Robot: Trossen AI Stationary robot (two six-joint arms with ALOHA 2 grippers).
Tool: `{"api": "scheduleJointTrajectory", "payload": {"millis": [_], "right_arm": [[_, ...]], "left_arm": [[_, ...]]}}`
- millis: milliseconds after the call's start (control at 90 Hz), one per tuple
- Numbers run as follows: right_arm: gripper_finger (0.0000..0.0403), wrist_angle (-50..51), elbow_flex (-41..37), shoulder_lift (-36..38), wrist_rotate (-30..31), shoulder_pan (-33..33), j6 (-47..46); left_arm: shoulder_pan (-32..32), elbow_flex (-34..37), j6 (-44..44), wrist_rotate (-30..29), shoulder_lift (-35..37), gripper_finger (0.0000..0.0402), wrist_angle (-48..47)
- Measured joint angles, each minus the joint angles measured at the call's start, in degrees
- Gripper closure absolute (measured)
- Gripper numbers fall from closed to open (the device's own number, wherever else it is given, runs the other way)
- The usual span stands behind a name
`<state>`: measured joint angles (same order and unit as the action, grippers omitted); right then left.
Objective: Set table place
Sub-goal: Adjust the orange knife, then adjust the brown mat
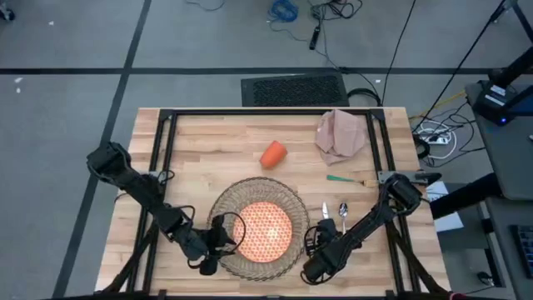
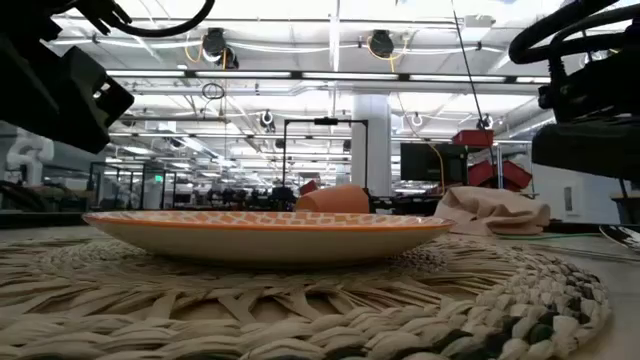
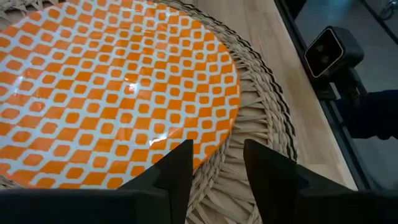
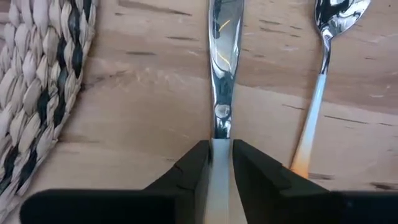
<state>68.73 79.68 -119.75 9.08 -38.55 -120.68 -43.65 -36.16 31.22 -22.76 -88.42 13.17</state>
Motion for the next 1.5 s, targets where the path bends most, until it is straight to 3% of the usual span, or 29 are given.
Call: {"api": "scheduleJointTrajectory", "payload": {"millis": [1178,1500], "right_arm": [[0.0339,2.7,0.7,-0.1,2.9,1.4,-0.2],[0.0339,8.9,4.4,0.0,3.2,1.3,0.2]], "left_arm": [[0.0,0.0,0.2,0.1,0.0,0.0274,0.0],[0.0,0.0,0.2,0.2,0.0,0.0274,0.0]]}}
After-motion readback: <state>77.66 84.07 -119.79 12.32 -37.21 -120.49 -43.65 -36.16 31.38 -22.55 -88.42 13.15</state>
